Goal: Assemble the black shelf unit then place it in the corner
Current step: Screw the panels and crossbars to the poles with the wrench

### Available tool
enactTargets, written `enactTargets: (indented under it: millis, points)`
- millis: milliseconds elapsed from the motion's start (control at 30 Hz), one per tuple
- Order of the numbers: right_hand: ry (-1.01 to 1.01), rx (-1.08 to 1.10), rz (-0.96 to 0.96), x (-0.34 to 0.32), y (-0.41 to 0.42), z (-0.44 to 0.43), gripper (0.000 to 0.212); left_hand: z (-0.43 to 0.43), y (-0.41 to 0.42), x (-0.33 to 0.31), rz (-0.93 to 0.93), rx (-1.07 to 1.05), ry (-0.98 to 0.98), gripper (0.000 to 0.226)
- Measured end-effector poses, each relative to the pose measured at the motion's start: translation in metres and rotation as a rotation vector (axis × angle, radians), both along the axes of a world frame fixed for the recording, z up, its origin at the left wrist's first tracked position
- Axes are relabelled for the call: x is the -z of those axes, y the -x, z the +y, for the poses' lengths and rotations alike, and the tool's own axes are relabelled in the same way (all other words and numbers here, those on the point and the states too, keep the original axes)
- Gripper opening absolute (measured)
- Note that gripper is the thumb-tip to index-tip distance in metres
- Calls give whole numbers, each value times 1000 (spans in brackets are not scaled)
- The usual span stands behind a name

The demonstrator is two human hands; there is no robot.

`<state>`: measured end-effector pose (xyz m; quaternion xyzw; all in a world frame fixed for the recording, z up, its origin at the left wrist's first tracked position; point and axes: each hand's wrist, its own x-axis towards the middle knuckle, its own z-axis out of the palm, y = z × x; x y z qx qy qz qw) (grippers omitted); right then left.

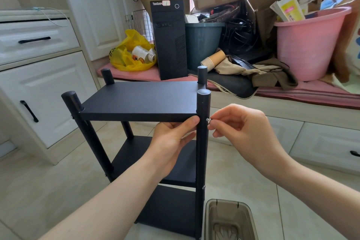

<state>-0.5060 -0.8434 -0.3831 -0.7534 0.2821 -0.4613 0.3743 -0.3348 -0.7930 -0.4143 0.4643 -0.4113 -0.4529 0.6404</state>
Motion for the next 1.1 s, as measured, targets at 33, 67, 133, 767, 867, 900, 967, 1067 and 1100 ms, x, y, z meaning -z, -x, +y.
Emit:
enactTargets:
  millis: [33, 67, 133, 767, 867, 900, 967, 1067, 1100]
  points:
    - [-8, -9, -8, 0, 0, 0, 16, 0, 0, 0, -5, -8, -1, 53]
    - [-21, -19, -19, 0, 0, 0, 17, 0, 1, 0, -12, -15, -3, 56]
    - [-60, -37, -41, 1, -1, -2, 18, 0, 1, 1, -25, -26, -6, 58]
    - [-333, -81, -69, 3, -5, -7, 10, -4, 6, -1, -44, -69, 1, 49]
    - [-286, -37, -51, 3, -7, -8, 7, -3, 6, 0, -47, -64, 9, 50]
    - [-266, -15, -51, 3, -8, -8, 6, -3, 6, -1, -48, -64, 11, 49]
    - [-251, 22, -57, 2, -9, -8, 10, -2, 7, -1, -53, -66, 7, 49]
    - [-248, -27, -4, 3, -9, -10, 22, 0, 7, -5, -63, -76, -15, 53]
    - [-273, -91, 6, 3, -9, -10, 27, 1, 7, -5, -69, -72, -20, 53]
